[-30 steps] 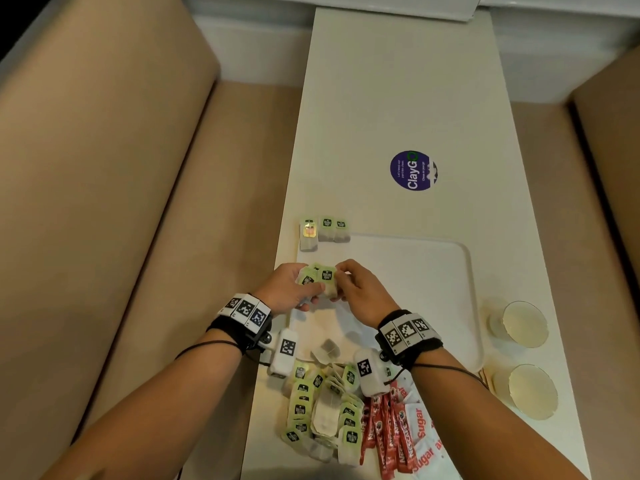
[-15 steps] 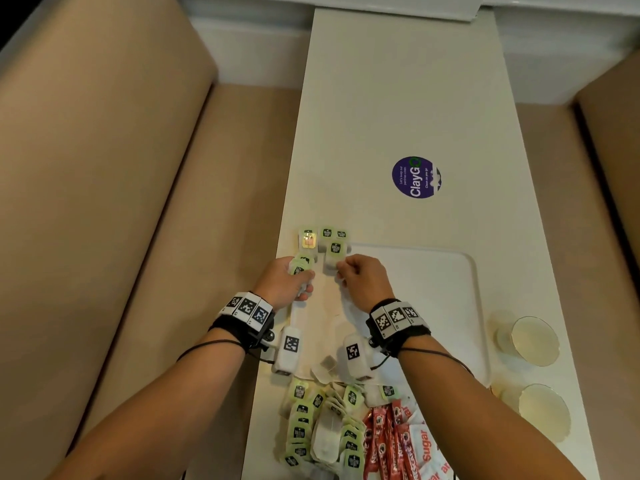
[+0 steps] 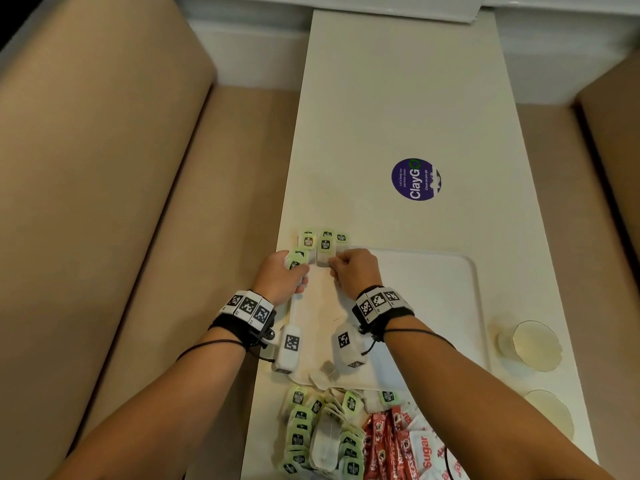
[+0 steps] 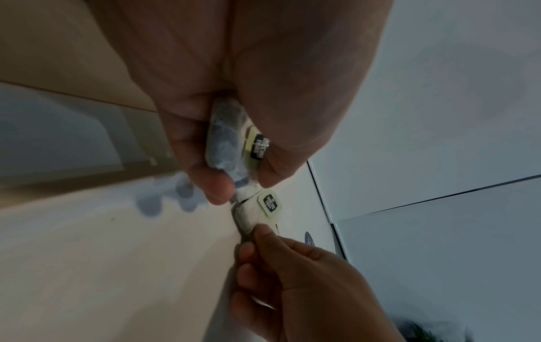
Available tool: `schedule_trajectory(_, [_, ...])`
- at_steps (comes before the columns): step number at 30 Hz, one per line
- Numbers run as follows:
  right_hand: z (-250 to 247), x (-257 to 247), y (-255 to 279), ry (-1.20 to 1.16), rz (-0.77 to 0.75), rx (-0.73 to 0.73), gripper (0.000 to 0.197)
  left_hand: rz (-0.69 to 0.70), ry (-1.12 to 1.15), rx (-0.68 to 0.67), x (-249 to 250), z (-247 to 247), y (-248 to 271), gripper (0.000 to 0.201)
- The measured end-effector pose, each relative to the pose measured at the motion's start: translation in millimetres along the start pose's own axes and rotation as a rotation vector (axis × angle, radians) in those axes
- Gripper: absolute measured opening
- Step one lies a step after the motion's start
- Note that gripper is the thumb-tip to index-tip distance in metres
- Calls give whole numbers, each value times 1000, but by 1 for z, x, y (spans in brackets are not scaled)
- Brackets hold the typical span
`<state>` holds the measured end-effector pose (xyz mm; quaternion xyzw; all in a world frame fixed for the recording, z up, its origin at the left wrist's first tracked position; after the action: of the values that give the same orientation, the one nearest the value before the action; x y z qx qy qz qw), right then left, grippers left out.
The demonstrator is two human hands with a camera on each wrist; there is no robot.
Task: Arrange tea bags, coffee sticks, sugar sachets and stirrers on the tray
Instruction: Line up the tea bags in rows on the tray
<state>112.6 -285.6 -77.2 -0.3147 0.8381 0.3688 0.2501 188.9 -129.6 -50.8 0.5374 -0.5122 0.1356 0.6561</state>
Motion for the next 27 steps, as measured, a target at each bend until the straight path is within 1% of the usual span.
schedule_trajectory(6, [-2,-2,-2,-5,-5,12,38,3,12,-15,-1,2,3,11])
schedule_trajectory(11, [-10,-5,16,-34,-41,52,48,10,16,-69,1,1,7,20])
schedule_trajectory(13, [-12,-4,25,-43,-75,64,43,9,32,-89,0,1,9,21])
schedule_trajectory(14, [-12,-4,30,-52,-99,57,37,15,34,-100,0,2,9,21])
schedule_trajectory(18, [-12,-6,47,-127,-207,-69,21,45,45,-168,1,7,16,25])
schedule_trajectory(21, [-10,-4,54,-131,-259,-133,25,80,20,-234,2,11,22,30])
schedule_trajectory(24, [-13,0,54,-107,-237,-99,22,72,31,-241,3,13,26,26])
schedule_trajectory(27, [-17,2,55,-75,-236,-54,22,118,-65,-175,4,13,28,18])
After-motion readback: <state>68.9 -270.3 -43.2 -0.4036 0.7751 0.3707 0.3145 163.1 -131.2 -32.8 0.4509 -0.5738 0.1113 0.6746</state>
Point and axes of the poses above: each hand's wrist, its own y-axis away from the middle knuckle, its own z-axis out of the palm, x = y × z, the point moved 1 cm from there along -y, towards the middle knuckle, and after that the axes turned 6 degrees about y, right-handed, at the moved point
